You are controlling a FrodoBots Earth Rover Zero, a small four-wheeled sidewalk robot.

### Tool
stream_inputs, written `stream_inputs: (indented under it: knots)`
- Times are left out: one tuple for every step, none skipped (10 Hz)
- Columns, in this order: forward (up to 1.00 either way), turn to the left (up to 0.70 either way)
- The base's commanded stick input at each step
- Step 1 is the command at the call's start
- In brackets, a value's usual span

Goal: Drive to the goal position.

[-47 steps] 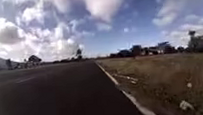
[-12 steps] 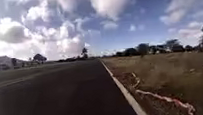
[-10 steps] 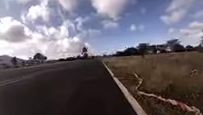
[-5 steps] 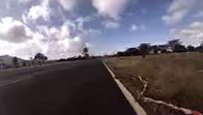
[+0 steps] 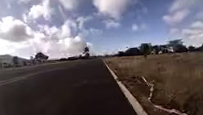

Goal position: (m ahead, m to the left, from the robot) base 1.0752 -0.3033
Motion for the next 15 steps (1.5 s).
stream_inputs:
  knots:
    - [0.5, 0.0]
    - [0.5, 0.0]
    - [0.5, 0.0]
    - [0.5, 0.0]
    - [0.5, 0.0]
    - [0.5, 0.0]
    - [0.5, 0.0]
    - [0.5, 0.0]
    - [0.5, 0.0]
    - [0.5, 0.0]
    - [0.5, 0.0]
    - [0.5, 0.0]
    - [0.5, 0.0]
    - [0.5, 0.0]
    - [0.5, 0.0]
